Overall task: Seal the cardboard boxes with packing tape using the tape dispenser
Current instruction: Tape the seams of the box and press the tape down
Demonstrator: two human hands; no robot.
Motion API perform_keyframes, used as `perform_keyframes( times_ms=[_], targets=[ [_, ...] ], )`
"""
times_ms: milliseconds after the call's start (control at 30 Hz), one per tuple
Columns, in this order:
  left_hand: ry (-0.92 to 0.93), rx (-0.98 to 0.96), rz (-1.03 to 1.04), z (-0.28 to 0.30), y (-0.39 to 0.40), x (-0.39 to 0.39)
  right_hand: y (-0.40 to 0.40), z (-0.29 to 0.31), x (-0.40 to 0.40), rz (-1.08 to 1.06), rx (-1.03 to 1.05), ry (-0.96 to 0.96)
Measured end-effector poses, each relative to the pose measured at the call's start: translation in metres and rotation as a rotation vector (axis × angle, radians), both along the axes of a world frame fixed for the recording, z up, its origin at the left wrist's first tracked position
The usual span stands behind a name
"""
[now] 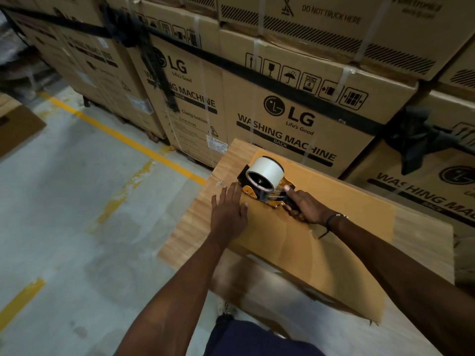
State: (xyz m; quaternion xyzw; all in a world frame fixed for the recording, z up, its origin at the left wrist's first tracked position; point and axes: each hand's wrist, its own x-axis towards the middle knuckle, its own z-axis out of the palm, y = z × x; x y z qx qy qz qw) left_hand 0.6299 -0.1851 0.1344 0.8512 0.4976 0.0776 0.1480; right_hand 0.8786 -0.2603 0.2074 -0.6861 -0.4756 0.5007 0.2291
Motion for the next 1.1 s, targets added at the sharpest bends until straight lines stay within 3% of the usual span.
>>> perform_keyframes(
  times_ms=[333,600,867,1100],
  targets=[
    [0.057,-0.086,-0.001,0.007,0.003,0.002,-0.011,0.004,0.023,0.044,-0.035,-0.009],
    [0.116,-0.05,-0.005,0.004,0.002,0.006,-0.038,0.01,0.051,0.052,-0.078,-0.057],
    [0.14,0.041,-0.004,0.002,-0.002,0.014,-0.086,0.015,0.082,-0.031,-0.118,0.016],
    [0.032,-0.034,-0.299,0.001,-0.061,0.073,-0.088,0.009,0.081,-0.024,-0.102,-0.007]
  ],
)
